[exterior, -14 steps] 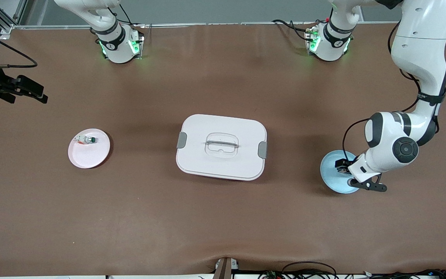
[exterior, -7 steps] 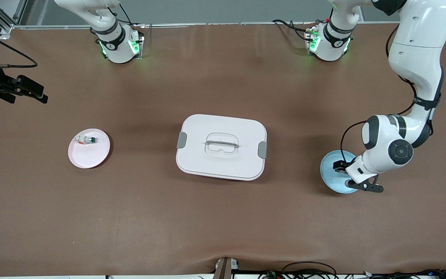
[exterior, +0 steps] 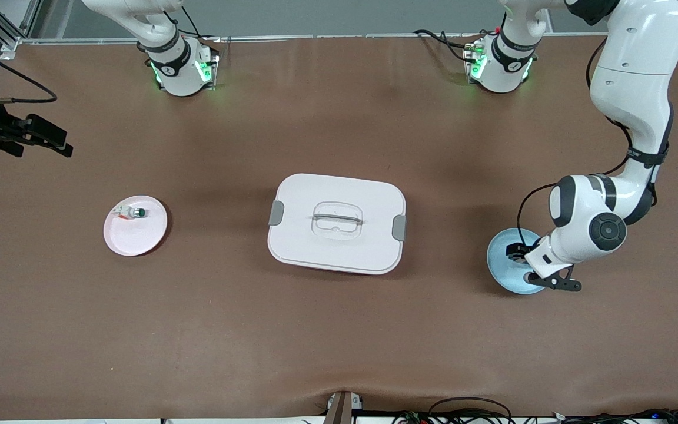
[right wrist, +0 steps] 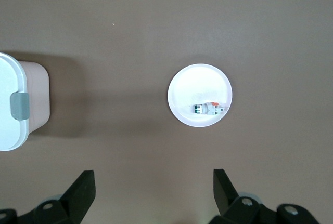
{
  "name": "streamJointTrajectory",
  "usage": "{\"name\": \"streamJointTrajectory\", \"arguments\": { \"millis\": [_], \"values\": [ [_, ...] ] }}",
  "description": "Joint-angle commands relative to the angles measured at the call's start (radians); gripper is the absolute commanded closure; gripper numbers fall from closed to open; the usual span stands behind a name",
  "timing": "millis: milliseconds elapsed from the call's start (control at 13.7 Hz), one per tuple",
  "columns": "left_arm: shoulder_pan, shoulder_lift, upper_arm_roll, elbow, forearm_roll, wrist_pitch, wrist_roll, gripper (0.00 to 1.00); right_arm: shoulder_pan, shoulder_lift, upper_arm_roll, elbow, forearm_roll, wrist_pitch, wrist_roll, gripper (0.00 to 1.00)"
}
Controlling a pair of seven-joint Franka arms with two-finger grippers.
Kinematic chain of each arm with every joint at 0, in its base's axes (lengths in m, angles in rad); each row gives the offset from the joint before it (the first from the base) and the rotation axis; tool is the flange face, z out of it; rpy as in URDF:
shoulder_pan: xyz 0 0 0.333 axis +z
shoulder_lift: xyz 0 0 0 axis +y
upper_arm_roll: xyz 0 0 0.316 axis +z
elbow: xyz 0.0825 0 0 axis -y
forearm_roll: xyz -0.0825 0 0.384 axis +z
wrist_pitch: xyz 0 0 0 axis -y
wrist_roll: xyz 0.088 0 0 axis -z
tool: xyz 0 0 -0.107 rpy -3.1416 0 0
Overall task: Transfer orange switch to right arm and place
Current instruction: 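Close the left gripper on the black-orange switch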
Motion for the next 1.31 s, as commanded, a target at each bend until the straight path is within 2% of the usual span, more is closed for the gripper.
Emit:
{"name": "streamJointTrajectory", "arguments": {
  "millis": [0,73,146,219,1021,1239],
  "values": [
    [0.011,-0.005,-0.009,-0.009,0.003,0.013,0.018,0.26,-0.016,-0.019,0.012,-0.019,0.0,0.002,0.013,0.0],
    [0.011,-0.005,-0.009,-0.011,0.003,0.013,0.018,0.5,-0.016,-0.019,0.011,-0.019,-0.001,0.002,0.013,0.0],
    [0.011,-0.007,-0.009,-0.011,0.003,0.012,0.018,0.69,-0.016,-0.019,0.01,-0.019,0.0,0.002,0.013,0.0],
    [0.01,-0.008,-0.009,-0.011,0.003,0.01,0.017,0.8,-0.017,-0.019,0.01,-0.019,0.0,0.002,0.013,0.0],
    [0.008,-0.023,-0.009,-0.016,0.003,-0.005,0.006,0.81,-0.019,-0.019,0.009,-0.019,-0.001,0.005,0.013,0.0],
    [0.008,-0.065,-0.009,-0.019,0.002,-0.056,0.008,0.81,-0.017,-0.018,0.009,-0.019,-0.001,0.005,0.013,0.0]
  ]
}}
